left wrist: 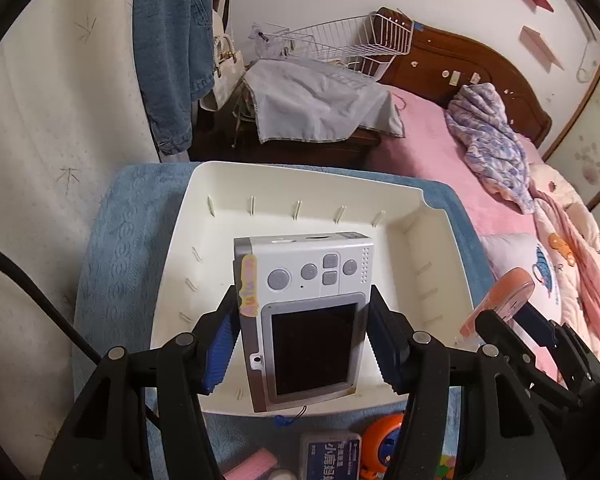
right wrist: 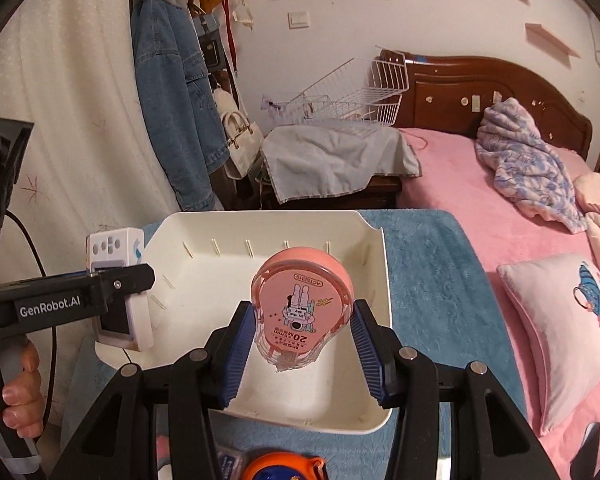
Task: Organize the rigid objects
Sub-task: 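Lift the screen device and tape dispenser and carry both over the white tray, then open both tools to drop the screen device and tape dispenser into the tray, then withdraw both tools from the tray back toward the remaining items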
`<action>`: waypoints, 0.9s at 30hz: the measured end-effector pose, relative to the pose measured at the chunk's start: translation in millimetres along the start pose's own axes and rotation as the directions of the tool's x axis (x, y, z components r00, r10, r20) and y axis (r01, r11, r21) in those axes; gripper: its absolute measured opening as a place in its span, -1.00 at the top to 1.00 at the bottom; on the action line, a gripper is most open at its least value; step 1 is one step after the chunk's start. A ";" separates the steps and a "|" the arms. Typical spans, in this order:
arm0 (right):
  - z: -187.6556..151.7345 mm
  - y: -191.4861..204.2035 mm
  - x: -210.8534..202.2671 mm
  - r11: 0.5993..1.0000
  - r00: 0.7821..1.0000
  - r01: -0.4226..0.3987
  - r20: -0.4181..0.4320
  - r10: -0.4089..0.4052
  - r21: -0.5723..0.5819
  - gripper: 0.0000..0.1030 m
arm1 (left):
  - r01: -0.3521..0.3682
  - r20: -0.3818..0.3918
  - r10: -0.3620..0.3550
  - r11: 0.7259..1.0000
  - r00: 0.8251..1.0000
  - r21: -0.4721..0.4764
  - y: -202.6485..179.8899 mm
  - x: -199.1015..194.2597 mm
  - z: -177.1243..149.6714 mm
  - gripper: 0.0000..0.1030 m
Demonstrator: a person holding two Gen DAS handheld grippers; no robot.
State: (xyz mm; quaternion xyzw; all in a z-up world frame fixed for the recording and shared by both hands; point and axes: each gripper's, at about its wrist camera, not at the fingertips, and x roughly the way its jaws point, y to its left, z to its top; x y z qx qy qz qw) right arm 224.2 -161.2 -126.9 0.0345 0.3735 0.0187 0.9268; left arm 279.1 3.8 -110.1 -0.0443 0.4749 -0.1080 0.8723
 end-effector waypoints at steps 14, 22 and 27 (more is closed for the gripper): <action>3.2 -18.3 0.5 0.998 0.998 -0.065 0.017 0.065 -0.001 -0.46 | -0.053 0.082 0.058 0.996 0.995 -0.070 -3.1 -34.5 2.2 -0.53; -3.2 -25.0 -30.8 0.999 0.996 -0.044 0.081 0.043 0.008 -0.54 | -0.056 0.099 0.059 0.998 0.993 -0.034 -5.5 -58.6 -20.4 -0.55; -19.7 -22.4 -57.8 1.000 0.994 0.002 0.105 -0.004 0.017 -0.57 | -0.042 0.124 0.042 0.999 0.991 -0.001 -7.1 -79.5 -40.4 -0.55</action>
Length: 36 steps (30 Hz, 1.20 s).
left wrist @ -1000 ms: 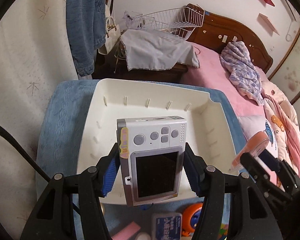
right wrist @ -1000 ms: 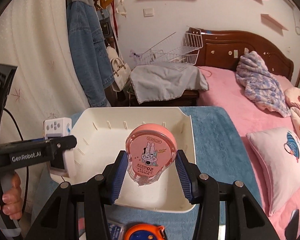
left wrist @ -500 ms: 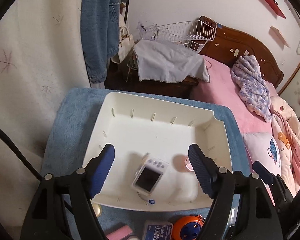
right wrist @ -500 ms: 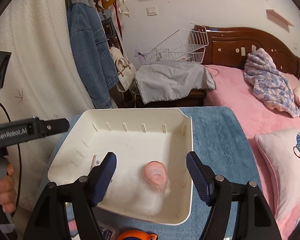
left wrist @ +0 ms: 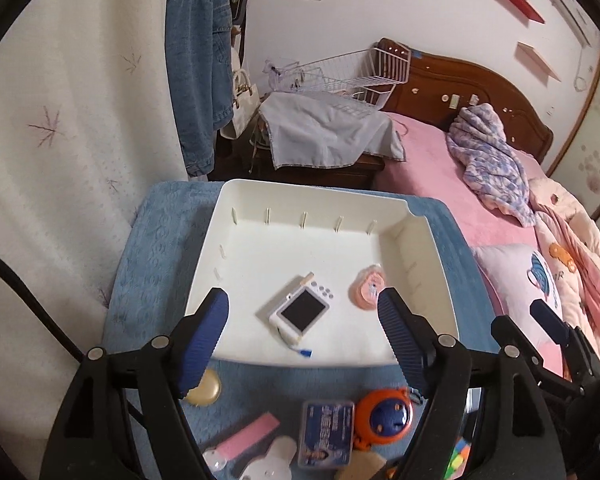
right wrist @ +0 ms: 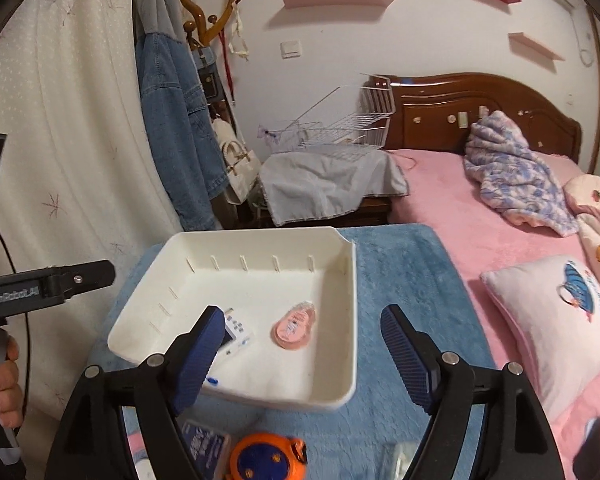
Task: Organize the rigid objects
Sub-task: 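Withdraw both tools from the tray back toward the remaining items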
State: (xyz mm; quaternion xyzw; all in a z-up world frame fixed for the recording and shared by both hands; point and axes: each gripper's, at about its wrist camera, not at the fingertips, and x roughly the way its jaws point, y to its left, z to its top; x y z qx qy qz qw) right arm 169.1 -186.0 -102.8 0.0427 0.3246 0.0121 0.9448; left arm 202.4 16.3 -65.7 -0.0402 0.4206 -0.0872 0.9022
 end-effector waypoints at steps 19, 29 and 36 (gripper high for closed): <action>-99.6 25.9 -122.5 0.990 0.990 0.140 0.003 -0.140 0.019 -0.58 | 0.108 -0.038 -0.105 0.991 0.994 0.073 13.4 -84.2 -103.2 -0.60; -145.5 32.1 -155.2 0.983 0.983 0.184 -0.024 -0.185 -0.017 -0.58 | 0.148 -0.117 -0.131 0.978 0.984 0.145 -6.9 -84.5 -129.8 -0.60; -161.2 27.5 -150.5 0.983 0.985 0.151 -0.063 -0.158 -0.102 -0.58 | 0.136 -0.230 -0.087 0.969 0.969 0.208 -31.9 -56.6 -139.5 -0.60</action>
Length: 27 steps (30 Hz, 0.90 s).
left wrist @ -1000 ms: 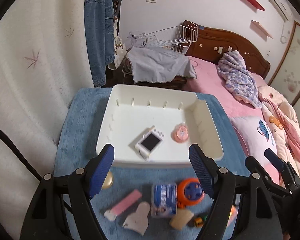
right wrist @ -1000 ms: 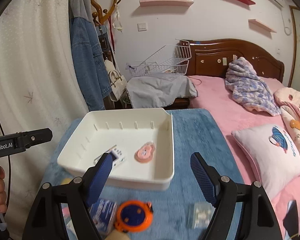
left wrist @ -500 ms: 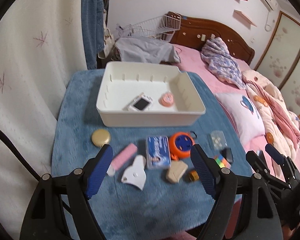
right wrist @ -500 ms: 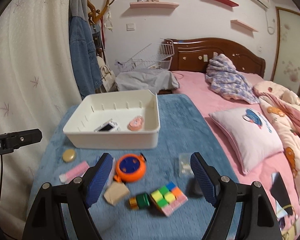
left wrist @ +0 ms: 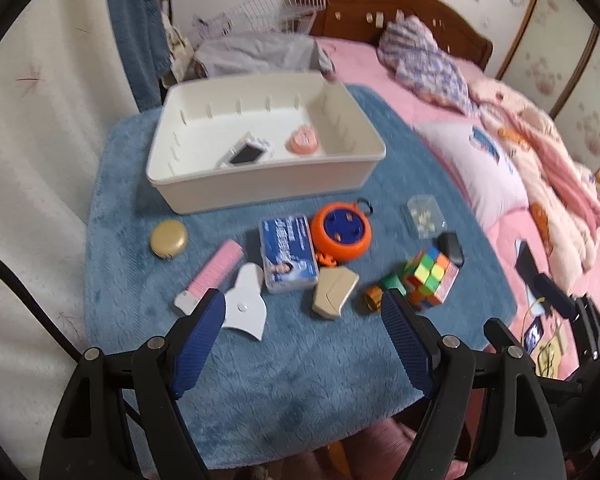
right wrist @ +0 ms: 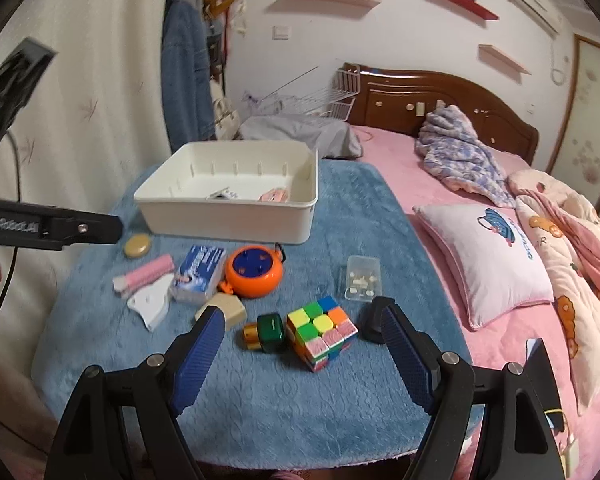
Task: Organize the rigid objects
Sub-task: 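Withdraw both tools from the tray back toward the remaining items, then grasp the beige block with the left tool while the right tool grasps the Rubik's cube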
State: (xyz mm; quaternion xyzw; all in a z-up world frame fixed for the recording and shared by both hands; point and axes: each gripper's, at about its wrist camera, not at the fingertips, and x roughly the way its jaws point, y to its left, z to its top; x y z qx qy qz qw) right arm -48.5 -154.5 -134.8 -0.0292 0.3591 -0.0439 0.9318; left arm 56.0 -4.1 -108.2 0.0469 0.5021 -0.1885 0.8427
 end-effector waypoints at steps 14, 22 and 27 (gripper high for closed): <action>-10.4 -33.5 61.2 0.971 0.976 -0.174 -0.163 0.148 -0.164 -0.58 | -0.065 -0.262 0.067 0.998 0.963 0.018 -39.7 103.5 12.1 -0.60; -16.5 -45.7 102.6 0.934 0.932 -0.288 -0.286 0.222 -0.212 -0.58 | -0.104 -0.350 0.069 0.991 0.934 -0.083 -40.6 150.9 17.6 -0.60; -16.7 -46.9 119.5 0.910 0.906 -0.348 -0.331 0.264 -0.226 -0.57 | -0.159 -0.339 0.128 0.985 0.932 -0.065 -48.0 153.9 15.3 -0.60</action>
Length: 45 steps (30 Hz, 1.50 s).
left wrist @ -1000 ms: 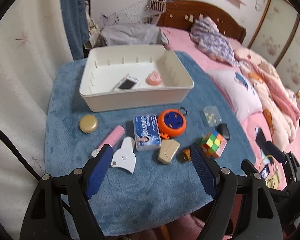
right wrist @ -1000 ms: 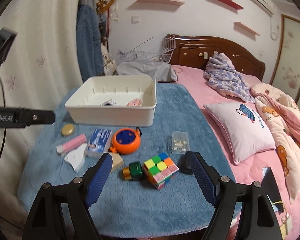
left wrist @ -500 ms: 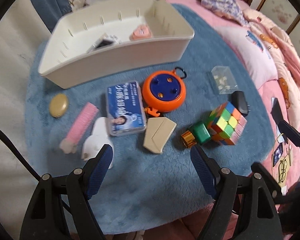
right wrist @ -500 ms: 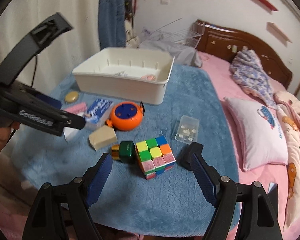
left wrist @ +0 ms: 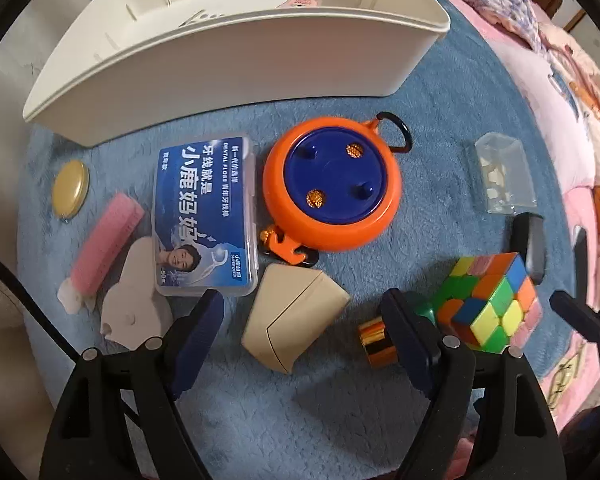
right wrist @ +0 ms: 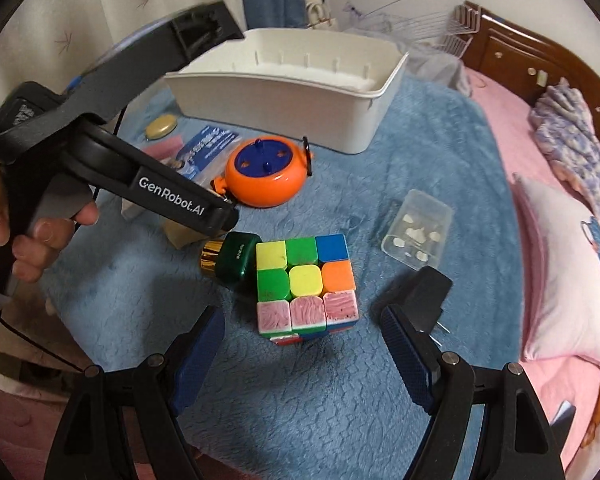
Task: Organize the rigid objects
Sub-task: 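Grasp the beige block with the left tool while the right tool grasps the Rubik's cube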
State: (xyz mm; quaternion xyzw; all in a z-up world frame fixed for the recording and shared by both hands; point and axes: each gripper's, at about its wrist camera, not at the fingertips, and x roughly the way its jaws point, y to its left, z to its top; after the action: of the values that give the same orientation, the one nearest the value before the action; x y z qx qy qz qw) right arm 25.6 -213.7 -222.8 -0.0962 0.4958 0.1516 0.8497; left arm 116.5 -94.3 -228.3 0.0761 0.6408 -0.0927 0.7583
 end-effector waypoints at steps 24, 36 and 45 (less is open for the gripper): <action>9.5 -12.1 41.9 0.992 0.992 -0.117 -0.043 0.115 -0.047 -0.57 | -0.006 -0.069 -0.003 0.992 0.998 -0.127 20.3 28.5 -12.9 -0.54; 9.5 -13.1 50.6 0.987 0.989 -0.137 -0.071 0.132 -0.082 -0.20 | -0.015 -0.074 0.005 0.991 0.997 -0.135 -3.4 40.7 12.1 -0.28; 14.9 -13.9 44.0 0.986 0.987 -0.148 -0.079 0.142 -0.078 -0.14 | -0.018 -0.063 0.010 0.992 0.998 -0.122 -12.6 25.7 6.8 -0.18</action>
State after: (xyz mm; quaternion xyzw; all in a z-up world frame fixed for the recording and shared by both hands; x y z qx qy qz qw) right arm 62.9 -214.9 -253.6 -0.1008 0.5253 0.2300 0.8130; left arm 124.2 -109.2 -252.5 0.0368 0.6679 -0.0457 0.7419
